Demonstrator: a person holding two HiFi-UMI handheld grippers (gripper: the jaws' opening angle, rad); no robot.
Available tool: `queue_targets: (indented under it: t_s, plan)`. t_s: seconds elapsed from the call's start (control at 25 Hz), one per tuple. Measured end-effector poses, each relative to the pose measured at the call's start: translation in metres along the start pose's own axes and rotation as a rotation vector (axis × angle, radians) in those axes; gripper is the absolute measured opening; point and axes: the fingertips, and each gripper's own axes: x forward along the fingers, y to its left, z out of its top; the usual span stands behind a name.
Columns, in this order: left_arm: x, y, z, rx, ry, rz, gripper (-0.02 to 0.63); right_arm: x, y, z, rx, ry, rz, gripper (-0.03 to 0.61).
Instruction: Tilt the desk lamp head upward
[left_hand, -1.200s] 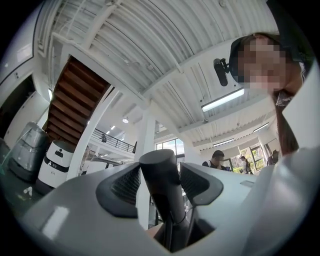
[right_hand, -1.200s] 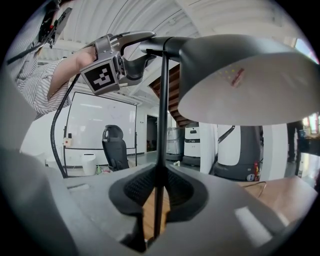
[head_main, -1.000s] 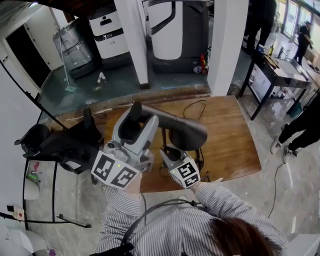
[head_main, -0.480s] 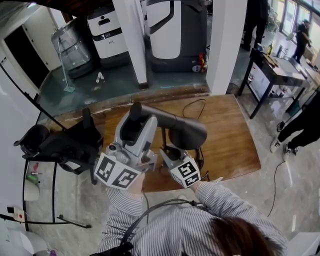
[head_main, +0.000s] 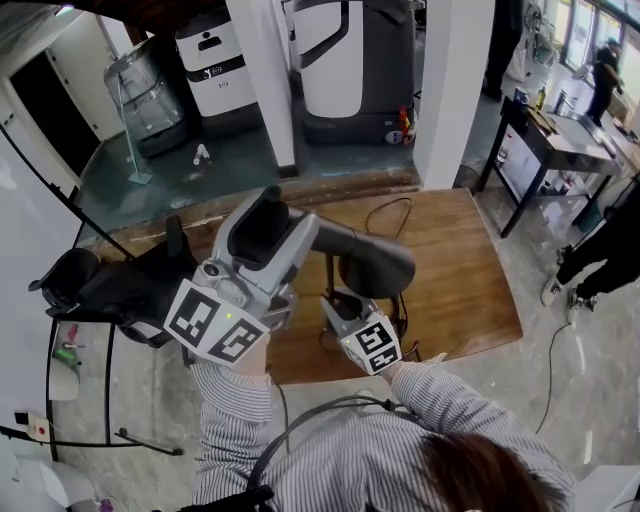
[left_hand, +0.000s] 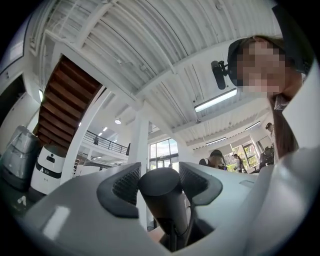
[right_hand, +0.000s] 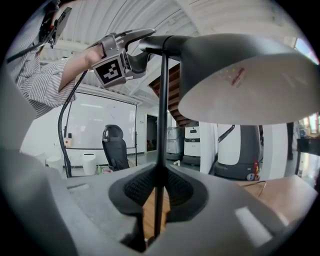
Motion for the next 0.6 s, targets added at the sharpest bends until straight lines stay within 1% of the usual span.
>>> queue_targets:
  t_s: [0.04, 0.2, 0.4, 0.6]
  plan:
    - [0.001, 0.000, -0.001, -0.011, 0.000, -0.004, 0.242, 0.000, 0.000, 0.000, -0.001, 0.001, 0.001, 0.052]
    - [-0.001, 0.001, 0.001, -0.051, -0.031, -0.002, 0.232, -0.001, 0.000, 0.000, 0.014, -0.002, 0.003, 0.052]
    - [-0.009, 0.005, 0.001, -0.082, -0.100, 0.021, 0.230, 0.000, -0.001, 0.000, 0.049, -0.012, 0.004, 0.052]
    - [-0.025, 0.010, -0.007, -0.151, -0.177, 0.060, 0.230, -0.002, -0.002, -0.001, 0.049, -0.011, 0.003, 0.052]
